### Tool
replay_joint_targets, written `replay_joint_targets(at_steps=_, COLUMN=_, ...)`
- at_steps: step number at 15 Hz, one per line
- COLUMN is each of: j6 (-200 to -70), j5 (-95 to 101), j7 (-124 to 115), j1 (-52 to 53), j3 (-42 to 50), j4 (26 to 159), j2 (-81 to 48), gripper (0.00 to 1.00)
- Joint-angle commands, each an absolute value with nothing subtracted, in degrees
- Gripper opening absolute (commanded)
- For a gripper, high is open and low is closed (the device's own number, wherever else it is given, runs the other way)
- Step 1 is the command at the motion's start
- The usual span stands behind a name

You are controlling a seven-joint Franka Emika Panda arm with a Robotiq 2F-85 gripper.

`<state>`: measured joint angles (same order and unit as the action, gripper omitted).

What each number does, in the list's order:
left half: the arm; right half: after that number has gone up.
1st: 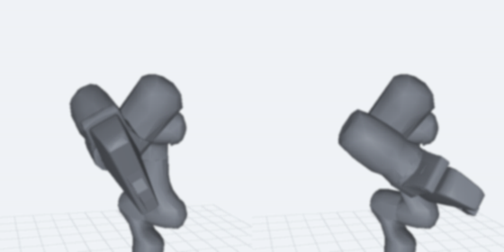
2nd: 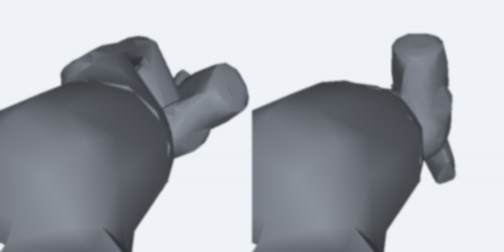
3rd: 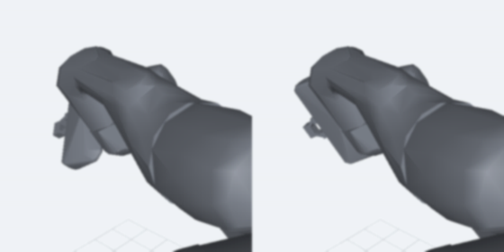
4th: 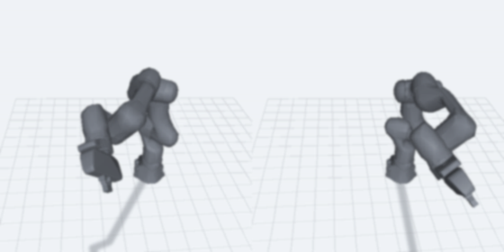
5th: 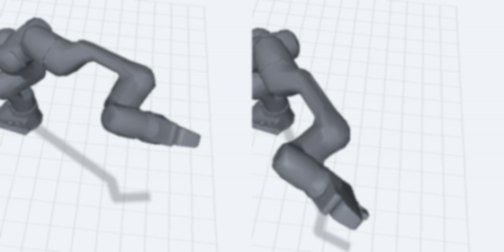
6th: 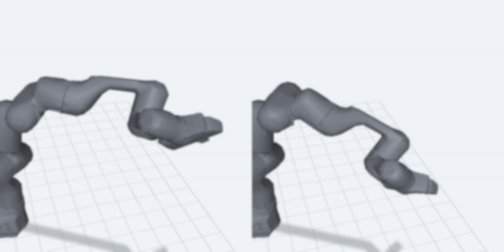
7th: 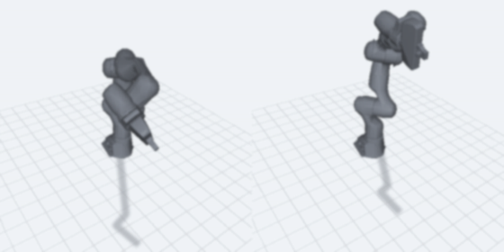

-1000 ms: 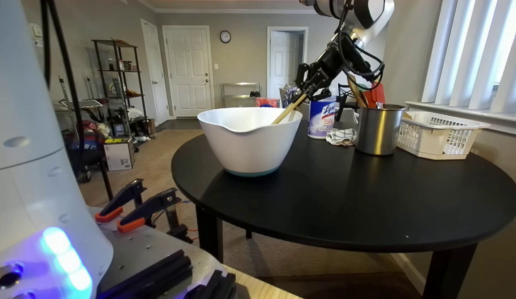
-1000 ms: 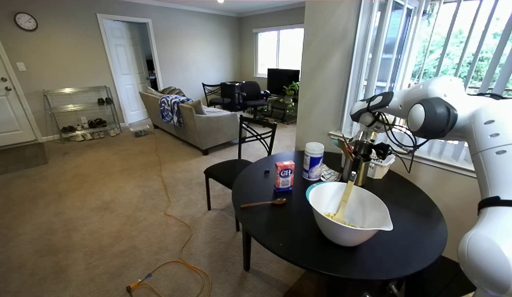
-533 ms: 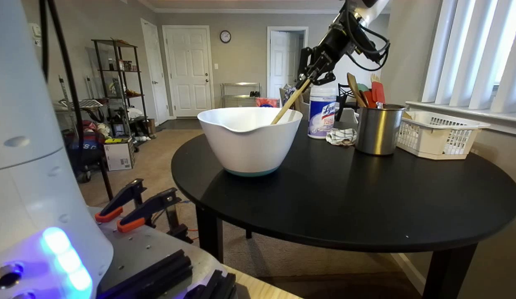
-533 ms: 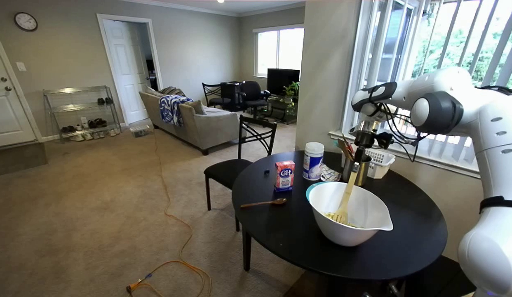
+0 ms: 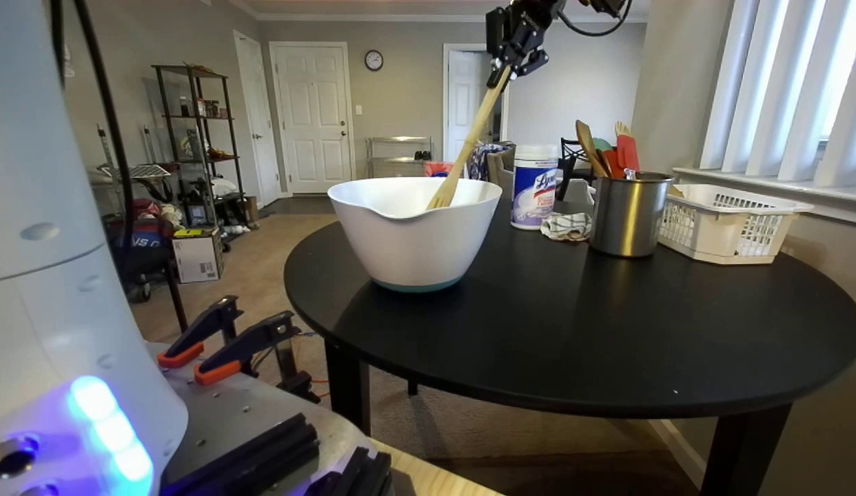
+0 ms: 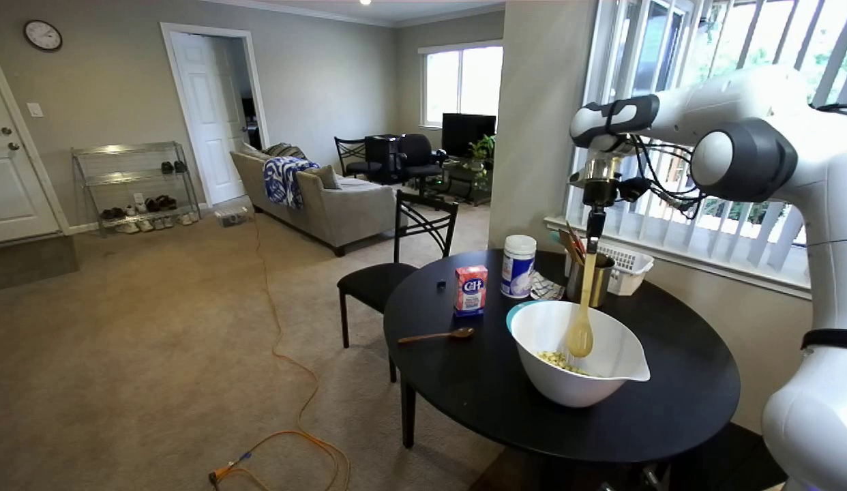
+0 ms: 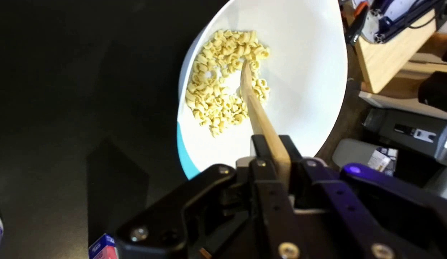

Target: Stir the white bowl with the wooden spoon

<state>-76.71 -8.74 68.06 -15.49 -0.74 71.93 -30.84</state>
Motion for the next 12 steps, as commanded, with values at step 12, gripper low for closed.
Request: replay_joint_targets(at_steps=12, j6=-95.68, j5=-2.23, j7=69.15, j1=-9.49, j3=-0.32, j4=86.42, j2=-20.19, gripper=0.12)
